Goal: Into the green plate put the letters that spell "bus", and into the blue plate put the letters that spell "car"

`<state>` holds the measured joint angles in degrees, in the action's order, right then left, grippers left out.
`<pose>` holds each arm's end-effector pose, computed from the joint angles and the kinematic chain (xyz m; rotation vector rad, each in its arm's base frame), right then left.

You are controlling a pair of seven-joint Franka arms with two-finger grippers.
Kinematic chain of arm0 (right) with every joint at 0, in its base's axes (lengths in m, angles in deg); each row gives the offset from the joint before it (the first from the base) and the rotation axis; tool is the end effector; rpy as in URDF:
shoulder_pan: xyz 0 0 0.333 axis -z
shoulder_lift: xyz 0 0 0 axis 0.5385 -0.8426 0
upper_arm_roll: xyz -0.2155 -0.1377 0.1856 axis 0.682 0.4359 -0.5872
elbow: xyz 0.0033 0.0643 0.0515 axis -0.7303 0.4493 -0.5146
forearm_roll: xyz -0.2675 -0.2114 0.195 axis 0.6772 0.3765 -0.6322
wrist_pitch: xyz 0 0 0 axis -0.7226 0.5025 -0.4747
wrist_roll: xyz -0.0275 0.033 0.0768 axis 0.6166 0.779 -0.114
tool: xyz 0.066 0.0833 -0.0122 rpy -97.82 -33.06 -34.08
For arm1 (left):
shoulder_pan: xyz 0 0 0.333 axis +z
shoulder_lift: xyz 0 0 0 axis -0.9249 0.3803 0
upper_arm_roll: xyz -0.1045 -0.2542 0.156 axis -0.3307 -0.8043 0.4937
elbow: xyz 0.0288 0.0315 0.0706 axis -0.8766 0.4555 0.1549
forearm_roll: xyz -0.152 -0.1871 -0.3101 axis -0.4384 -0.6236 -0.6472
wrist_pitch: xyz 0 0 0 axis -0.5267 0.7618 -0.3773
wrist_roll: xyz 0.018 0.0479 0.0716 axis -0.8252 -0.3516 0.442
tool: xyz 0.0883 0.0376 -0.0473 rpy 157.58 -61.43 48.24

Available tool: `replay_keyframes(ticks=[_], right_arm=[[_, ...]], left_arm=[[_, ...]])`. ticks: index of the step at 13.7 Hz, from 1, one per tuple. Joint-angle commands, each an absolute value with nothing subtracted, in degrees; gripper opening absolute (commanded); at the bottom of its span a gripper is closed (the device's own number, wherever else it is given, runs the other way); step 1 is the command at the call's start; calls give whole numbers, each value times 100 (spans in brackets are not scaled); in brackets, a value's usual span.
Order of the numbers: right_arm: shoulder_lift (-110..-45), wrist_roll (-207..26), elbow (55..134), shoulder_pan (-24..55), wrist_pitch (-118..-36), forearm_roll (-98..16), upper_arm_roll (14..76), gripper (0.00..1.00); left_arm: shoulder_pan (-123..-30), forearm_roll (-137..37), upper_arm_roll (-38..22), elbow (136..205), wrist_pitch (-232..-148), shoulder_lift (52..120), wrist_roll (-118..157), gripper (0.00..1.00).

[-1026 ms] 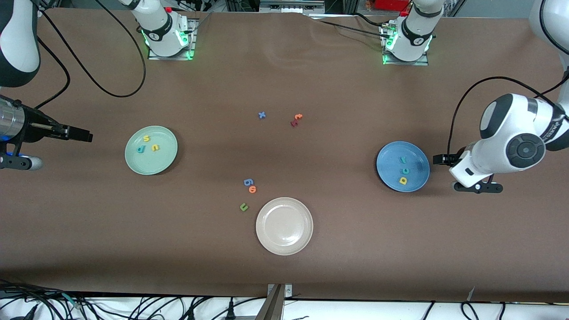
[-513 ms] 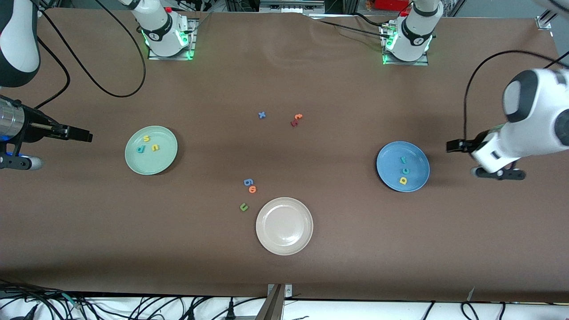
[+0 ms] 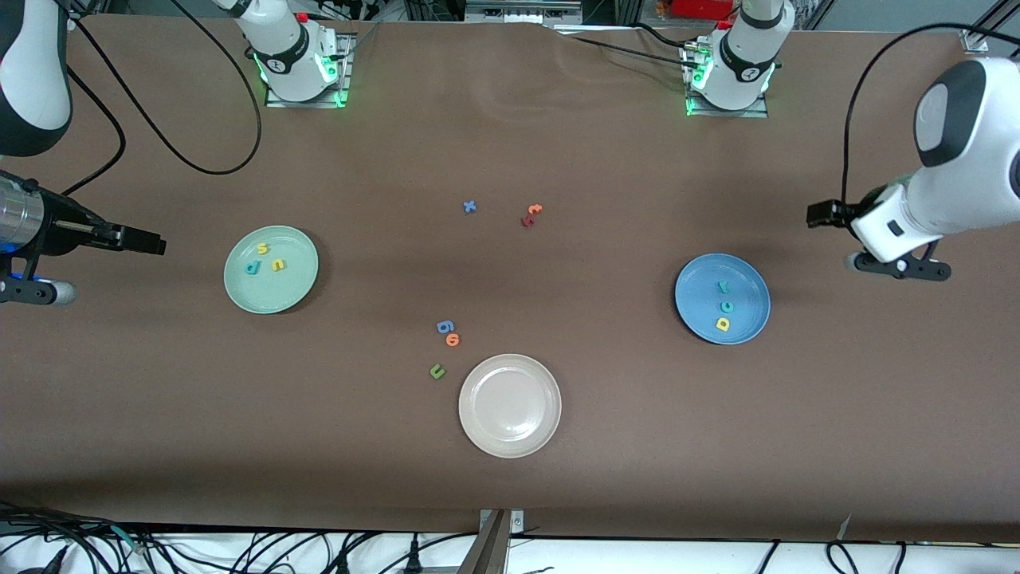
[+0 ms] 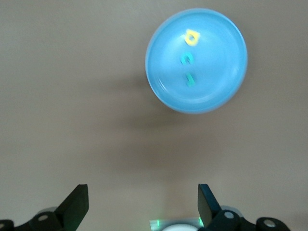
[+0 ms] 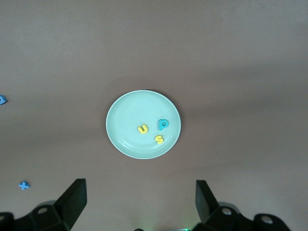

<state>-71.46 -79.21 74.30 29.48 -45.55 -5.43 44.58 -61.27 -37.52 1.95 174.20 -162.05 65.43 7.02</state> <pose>0.6275 -0.0109 0.5293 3.1108 -0.2162 -0.3251 0.5484 -0.0092 0.4690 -3.0475 0.2329 0.5153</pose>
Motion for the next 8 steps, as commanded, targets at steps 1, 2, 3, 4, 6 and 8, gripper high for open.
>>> replay_keyframes(ticks=[1, 2, 3, 4, 6, 8], right_arm=[[-7091, -7997, 7403, 3003, -4529, -480, 4405, 100], [-7091, -7988, 7403, 3003, -4520, -480, 4405, 100], [-7091, -7979, 7394, 3003, -4520, -480, 4405, 100], [-7091, -7962, 7394, 3003, -4520, -472, 4405, 100], [-7091, -7935, 7377, 3003, -4528, -472, 4405, 100], [-7100, -7900, 7368, 3003, -4555, -472, 4405, 100]], left_arm=[[-6246, -3796, 340, 16560, -15076, 6376, 550, 100], [-6264, -3787, 331, 16270, -14706, 6358, 541, 100], [-6281, -3796, 340, 15971, -14407, 6349, 532, 100], [-6281, -3830, 349, 15637, -14195, 6332, 375, 100], [-6395, -3875, 603, 15082, -14000, 6245, 268, 100], [-6501, -3883, 761, 15167, -14244, 6042, 259, 100]])
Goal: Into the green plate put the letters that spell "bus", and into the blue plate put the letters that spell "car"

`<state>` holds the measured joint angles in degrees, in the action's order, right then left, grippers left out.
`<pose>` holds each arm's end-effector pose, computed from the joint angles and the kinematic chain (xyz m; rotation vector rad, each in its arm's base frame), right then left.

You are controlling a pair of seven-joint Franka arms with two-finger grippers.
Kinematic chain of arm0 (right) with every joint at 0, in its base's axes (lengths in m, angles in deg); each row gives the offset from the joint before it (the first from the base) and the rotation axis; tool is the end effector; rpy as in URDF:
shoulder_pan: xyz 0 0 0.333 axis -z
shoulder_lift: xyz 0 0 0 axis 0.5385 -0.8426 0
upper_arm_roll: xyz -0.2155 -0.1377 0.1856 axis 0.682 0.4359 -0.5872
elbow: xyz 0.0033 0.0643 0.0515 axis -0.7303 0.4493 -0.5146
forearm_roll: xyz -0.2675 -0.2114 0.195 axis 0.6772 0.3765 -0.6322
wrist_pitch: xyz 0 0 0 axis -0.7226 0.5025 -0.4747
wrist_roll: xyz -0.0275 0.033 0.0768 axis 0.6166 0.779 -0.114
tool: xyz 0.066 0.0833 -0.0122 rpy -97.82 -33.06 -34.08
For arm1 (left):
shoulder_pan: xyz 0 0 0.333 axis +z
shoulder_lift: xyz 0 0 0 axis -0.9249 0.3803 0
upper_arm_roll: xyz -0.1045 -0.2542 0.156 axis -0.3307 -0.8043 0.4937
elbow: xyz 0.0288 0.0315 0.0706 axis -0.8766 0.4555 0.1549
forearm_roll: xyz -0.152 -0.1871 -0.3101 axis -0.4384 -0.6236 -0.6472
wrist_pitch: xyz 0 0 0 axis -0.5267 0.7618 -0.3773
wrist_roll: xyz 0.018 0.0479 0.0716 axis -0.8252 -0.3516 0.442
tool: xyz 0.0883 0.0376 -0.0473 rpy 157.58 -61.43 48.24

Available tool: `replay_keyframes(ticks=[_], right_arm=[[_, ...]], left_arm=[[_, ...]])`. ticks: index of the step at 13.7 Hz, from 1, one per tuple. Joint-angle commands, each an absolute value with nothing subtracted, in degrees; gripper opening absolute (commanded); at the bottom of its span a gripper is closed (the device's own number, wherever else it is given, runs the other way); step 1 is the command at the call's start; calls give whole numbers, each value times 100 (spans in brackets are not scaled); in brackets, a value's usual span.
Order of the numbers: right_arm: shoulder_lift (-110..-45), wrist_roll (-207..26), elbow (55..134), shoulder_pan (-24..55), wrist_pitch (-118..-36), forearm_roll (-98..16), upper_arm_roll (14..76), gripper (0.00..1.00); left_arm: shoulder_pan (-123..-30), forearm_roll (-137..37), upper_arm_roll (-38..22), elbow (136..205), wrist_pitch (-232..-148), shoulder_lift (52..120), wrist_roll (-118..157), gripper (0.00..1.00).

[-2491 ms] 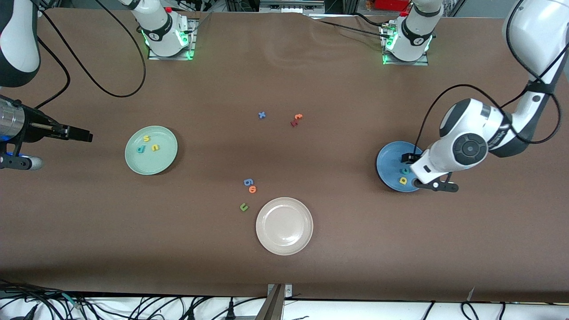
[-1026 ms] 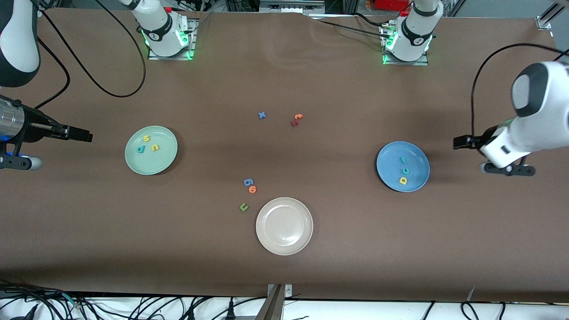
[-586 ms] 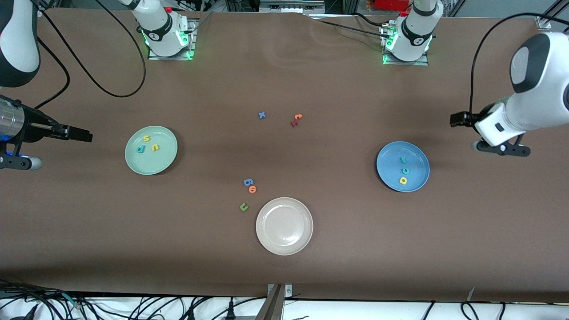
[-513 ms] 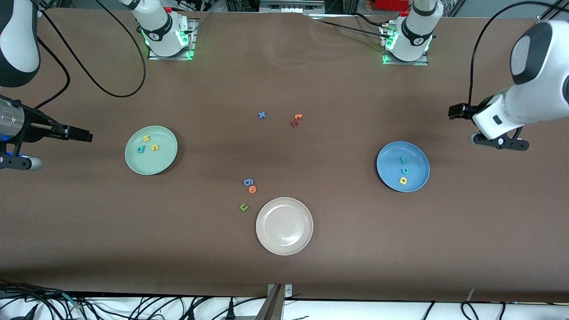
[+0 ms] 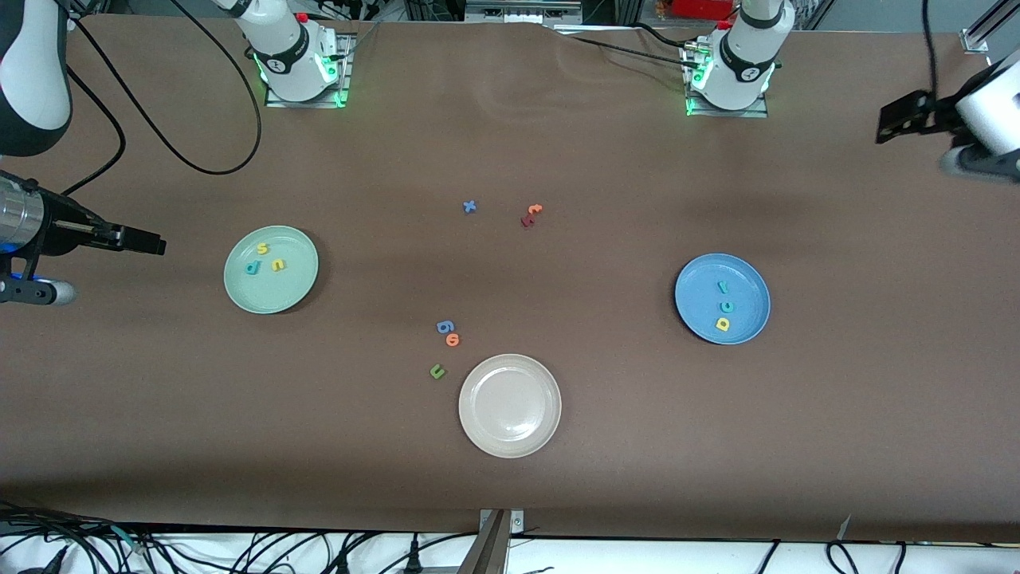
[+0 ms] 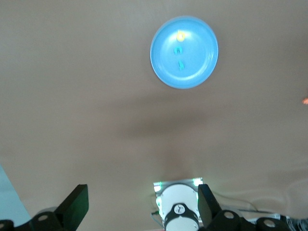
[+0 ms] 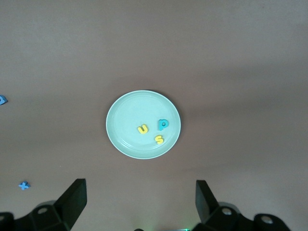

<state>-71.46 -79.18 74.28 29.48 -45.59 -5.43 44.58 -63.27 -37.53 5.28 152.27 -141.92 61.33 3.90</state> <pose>0.6276 -0.0109 0.5295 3.1109 -0.2170 -0.3235 0.5182 0.0038 0.6570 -3.0647 0.2383 0.3620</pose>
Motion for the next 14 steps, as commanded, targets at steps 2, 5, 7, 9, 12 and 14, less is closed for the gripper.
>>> replay_keyframes(ticks=[2, 5, 7, 9, 12, 14], right_arm=[[-7126, -7655, 7298, 3003, -4555, -472, 4397, 100], [-7144, -7654, 7245, 3003, -4537, -480, 4396, 100], [-7144, -7654, 7245, 2995, -4546, -446, 4396, 100], [-7144, -7698, 7245, 2986, -4555, -358, 4388, 100], [-7144, -7645, 7245, 2959, -4590, -375, 4388, 100], [-7153, -7628, 7245, 2951, -4581, -375, 4379, 100]], left_arm=[[-6571, -3910, 788, 15675, -14604, 5928, 102, 100], [-6632, -4094, 893, 16080, -15122, 5927, 92, 100], [-6694, -4261, 1043, 16406, -15518, 5901, 92, 100], [-6712, -4270, 1052, 16521, -15704, 5883, 101, 100], [-6949, -4270, 1272, 16531, -15722, 5857, 101, 100], [-7045, -4270, 1350, 16539, -15748, 5840, 101, 100]])
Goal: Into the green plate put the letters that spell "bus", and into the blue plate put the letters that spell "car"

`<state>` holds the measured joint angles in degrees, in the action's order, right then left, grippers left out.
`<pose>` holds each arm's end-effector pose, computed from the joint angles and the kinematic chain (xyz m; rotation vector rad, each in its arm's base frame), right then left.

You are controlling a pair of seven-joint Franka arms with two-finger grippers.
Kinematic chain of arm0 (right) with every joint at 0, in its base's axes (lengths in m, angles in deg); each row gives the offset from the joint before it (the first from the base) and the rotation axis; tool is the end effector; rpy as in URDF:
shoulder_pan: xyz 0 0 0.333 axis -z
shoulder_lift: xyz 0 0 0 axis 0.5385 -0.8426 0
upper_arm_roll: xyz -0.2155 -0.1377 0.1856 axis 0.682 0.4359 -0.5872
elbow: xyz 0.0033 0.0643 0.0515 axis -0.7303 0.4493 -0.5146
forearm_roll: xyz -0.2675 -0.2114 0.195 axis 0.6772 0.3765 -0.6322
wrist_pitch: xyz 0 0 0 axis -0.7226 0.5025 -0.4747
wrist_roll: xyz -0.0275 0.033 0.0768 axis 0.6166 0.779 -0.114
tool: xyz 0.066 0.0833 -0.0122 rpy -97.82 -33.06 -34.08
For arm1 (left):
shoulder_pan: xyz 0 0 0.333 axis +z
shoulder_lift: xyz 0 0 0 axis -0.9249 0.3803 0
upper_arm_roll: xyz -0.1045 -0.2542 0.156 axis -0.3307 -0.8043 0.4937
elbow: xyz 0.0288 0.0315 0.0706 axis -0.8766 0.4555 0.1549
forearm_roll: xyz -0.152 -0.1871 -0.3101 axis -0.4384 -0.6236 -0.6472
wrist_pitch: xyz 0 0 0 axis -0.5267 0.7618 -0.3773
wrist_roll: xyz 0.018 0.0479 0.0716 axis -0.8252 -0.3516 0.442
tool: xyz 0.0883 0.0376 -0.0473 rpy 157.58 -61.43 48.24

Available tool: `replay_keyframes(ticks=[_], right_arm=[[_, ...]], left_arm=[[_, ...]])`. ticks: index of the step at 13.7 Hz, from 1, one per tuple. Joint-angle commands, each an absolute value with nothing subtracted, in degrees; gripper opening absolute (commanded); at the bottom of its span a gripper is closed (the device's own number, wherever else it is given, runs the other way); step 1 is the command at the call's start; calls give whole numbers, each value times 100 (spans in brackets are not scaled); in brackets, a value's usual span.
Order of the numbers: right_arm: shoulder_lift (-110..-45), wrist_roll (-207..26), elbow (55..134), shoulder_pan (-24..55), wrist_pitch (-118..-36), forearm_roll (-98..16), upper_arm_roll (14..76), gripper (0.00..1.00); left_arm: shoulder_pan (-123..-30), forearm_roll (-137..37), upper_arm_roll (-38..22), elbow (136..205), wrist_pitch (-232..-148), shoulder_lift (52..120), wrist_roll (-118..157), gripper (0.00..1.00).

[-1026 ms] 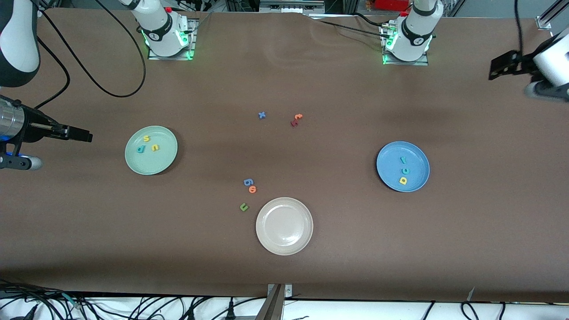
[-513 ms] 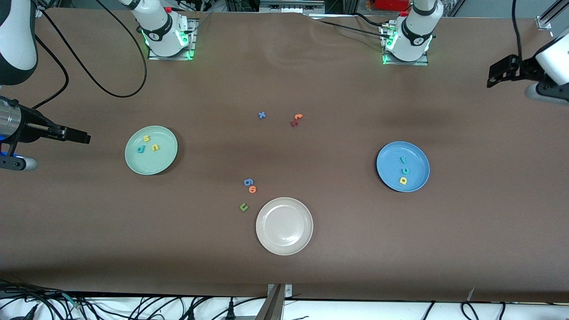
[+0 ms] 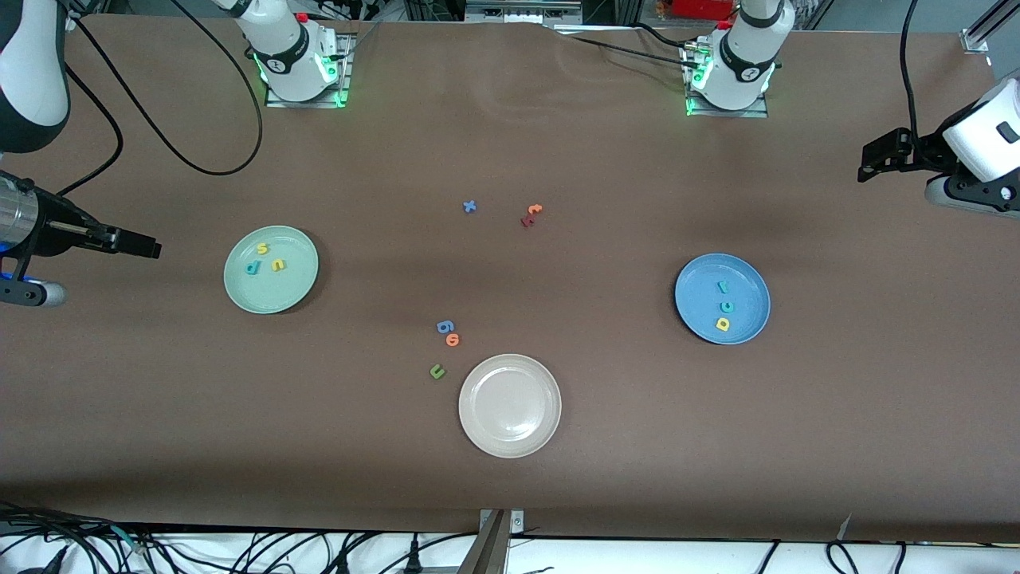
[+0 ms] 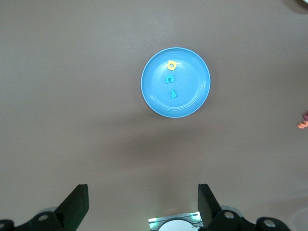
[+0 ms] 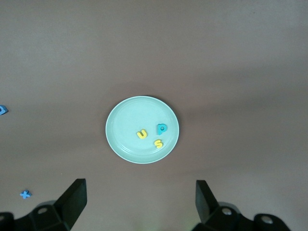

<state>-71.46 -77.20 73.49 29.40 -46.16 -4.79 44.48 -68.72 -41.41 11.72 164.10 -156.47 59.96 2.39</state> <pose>0.6299 -0.0103 0.5365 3.0978 -0.2646 -0.2842 0.5374 0.0036 0.5941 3.1031 -0.2815 -0.2470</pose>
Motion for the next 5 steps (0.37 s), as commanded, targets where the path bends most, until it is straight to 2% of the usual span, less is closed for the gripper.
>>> replay_keyframes(ticks=[1, 5], right_arm=[[-7153, -7619, 7245, 2951, -4581, -375, 4379, 100], [-7153, -7610, 7245, 2951, -4581, -384, 4379, 100]], left_arm=[[-7055, -4270, 1360, 16539, -15757, 5848, 101, 100], [-7063, -4279, 1360, 16531, -15836, 5831, 101, 100]])
